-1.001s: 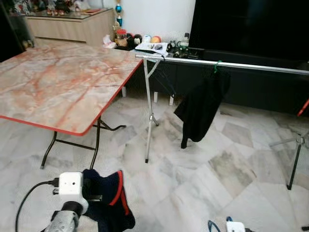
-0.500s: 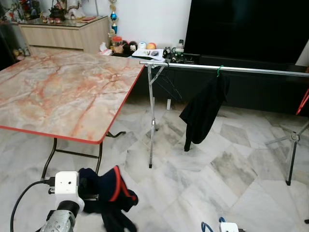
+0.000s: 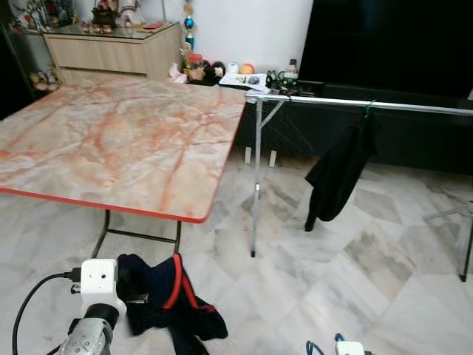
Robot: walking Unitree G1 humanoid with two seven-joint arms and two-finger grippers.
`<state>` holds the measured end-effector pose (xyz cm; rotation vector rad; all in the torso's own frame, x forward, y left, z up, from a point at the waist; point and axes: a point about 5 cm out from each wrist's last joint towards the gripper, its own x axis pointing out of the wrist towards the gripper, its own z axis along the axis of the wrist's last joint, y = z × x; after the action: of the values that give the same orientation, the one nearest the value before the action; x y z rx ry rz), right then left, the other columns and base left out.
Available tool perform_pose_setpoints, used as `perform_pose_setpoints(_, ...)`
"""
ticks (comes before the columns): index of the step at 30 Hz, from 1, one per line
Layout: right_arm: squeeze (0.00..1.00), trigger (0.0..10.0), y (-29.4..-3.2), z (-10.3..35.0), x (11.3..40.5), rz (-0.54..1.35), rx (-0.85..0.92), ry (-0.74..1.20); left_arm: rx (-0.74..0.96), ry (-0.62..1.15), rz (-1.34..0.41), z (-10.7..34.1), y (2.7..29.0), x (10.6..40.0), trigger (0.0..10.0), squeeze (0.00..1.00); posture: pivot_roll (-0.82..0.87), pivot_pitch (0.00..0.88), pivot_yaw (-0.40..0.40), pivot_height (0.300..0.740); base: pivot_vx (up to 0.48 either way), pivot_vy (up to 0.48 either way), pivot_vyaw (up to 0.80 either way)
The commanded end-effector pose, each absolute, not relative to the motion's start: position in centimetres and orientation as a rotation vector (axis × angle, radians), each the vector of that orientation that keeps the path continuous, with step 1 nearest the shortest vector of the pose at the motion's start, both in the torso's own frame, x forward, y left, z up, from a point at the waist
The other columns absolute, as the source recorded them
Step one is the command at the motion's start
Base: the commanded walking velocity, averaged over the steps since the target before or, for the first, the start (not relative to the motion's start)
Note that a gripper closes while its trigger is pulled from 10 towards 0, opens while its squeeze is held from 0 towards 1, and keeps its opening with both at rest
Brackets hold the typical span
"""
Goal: Hang hanger
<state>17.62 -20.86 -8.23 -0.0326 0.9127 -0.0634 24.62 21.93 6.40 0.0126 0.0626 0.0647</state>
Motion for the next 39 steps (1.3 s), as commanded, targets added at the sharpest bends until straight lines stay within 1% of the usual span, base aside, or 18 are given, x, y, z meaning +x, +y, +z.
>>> perform_pose_setpoints(1, 0.0, 10.0, -20.8, -8.5, 17.2, -0.071, -0.019, 0.929, 0.01, 0.03, 0.059, 7.2, 21.9, 25.0, 10.0, 0.0, 0.19, 0.021, -0.003, 0.74, 0.0, 0.446, 0.0)
perform_pose_setpoints(12, 0.0, 10.0, -20.8, -8.5, 17.2, -0.067, -0.019, 0.931, 0.003, 0.023, 0.069, 7.4, 22.0, 24.9, 10.0, 0.0, 0.19, 0.029, -0.006, 0.74, 0.0, 0.421, 0.0)
perform_pose_setpoints(22, 0.0, 10.0, -20.4, -8.4, 17.5, -0.057, -0.015, 0.926, -0.007, -0.02, 0.057, 8.0, 21.9, 25.1, 10.0, 0.0, 0.2, 0.029, -0.009, 0.74, 0.0, 0.0, 0.0)
perform_pose_setpoints(39, 0.0, 10.0, -20.4, -8.5, 17.3, -0.058, -0.017, 0.934, -0.029, -0.017, 0.032, 8.2, 21.6, 25.1, 10.0, 0.0, 0.2, 0.03, -0.008, 0.74, 0.0, 0.0, 0.0)
